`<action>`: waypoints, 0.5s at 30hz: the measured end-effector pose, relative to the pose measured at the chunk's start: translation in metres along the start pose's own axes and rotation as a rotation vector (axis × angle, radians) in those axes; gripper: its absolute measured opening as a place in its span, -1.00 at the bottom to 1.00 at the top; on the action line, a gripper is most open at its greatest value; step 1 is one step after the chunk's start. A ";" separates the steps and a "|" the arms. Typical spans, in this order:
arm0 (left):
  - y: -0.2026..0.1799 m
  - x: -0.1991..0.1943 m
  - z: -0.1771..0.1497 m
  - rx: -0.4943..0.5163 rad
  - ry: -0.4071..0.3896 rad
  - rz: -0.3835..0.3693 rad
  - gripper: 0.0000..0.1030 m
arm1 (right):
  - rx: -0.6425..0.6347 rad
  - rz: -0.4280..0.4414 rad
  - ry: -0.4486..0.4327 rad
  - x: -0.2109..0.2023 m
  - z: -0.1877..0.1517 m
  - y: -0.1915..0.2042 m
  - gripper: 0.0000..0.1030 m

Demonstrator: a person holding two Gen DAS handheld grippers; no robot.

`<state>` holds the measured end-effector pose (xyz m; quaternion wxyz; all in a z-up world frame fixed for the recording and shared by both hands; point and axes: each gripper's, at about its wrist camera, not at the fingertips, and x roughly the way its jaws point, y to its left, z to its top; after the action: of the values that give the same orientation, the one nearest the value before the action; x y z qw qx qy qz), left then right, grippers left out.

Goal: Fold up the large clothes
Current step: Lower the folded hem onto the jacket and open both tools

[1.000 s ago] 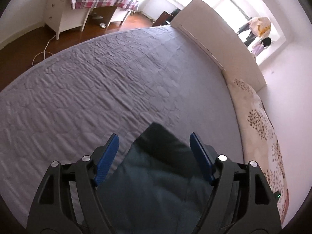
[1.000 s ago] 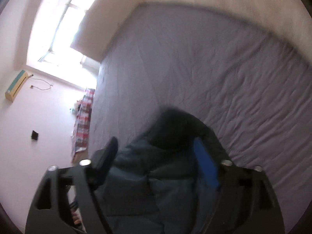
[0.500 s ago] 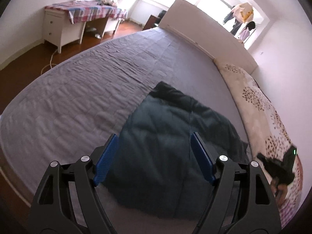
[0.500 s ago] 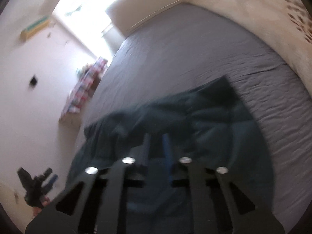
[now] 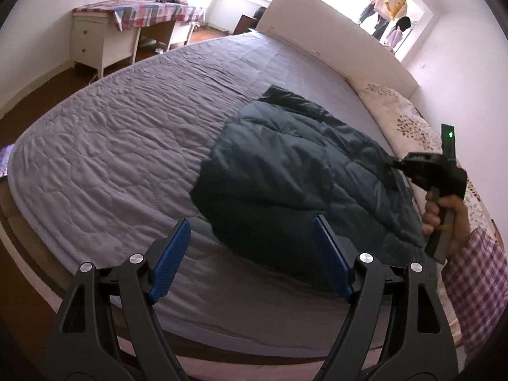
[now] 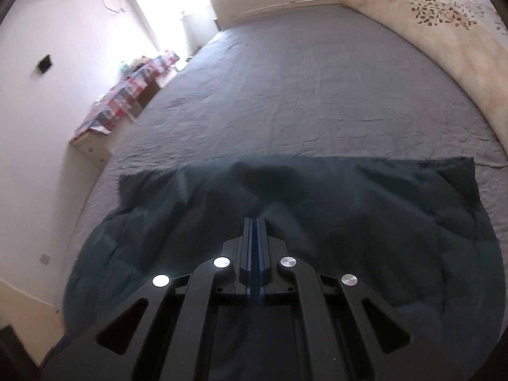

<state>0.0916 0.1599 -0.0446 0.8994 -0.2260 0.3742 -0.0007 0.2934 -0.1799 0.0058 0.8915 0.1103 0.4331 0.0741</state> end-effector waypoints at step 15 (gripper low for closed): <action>0.025 0.031 -0.009 -0.229 0.116 -0.090 0.74 | 0.210 -0.007 -0.013 -0.166 -0.149 -0.113 -0.91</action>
<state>0.1039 0.1728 -0.0814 0.8437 -0.3432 0.4127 -0.0114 0.0779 -0.3068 0.0123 0.8780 0.2021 0.4331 0.0246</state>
